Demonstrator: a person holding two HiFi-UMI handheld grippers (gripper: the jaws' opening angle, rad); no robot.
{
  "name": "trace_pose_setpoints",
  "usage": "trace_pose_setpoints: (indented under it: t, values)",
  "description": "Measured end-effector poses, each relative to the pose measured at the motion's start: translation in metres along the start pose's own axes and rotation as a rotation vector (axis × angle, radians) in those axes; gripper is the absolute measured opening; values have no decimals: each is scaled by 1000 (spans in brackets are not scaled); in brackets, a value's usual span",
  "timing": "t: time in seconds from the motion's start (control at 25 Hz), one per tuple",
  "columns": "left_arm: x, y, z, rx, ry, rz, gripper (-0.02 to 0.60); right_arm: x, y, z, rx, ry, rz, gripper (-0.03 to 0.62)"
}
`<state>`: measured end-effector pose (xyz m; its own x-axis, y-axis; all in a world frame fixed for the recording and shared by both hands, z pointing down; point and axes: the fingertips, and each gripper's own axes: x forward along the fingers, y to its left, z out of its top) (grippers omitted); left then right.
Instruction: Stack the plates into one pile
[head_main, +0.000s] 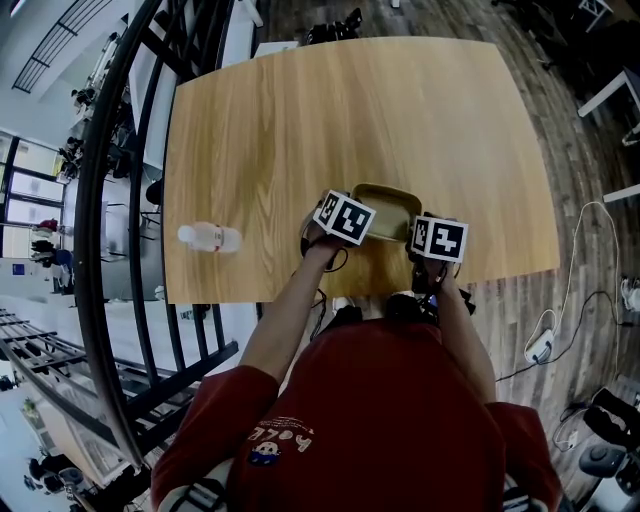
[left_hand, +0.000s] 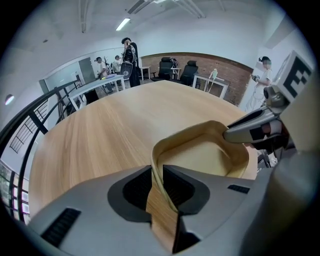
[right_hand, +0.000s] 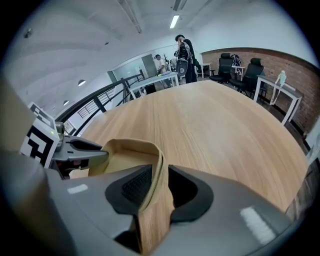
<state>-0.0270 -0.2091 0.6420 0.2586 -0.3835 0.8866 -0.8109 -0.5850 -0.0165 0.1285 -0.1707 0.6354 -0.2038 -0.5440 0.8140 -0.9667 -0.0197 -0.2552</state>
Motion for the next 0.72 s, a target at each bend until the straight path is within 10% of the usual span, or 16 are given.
trace_pose_setpoints:
  t: [0.72]
  values:
    - [-2, -8, -28, -258, -29, -45, 107, 25, -1, -10, -92, 191, 170, 163]
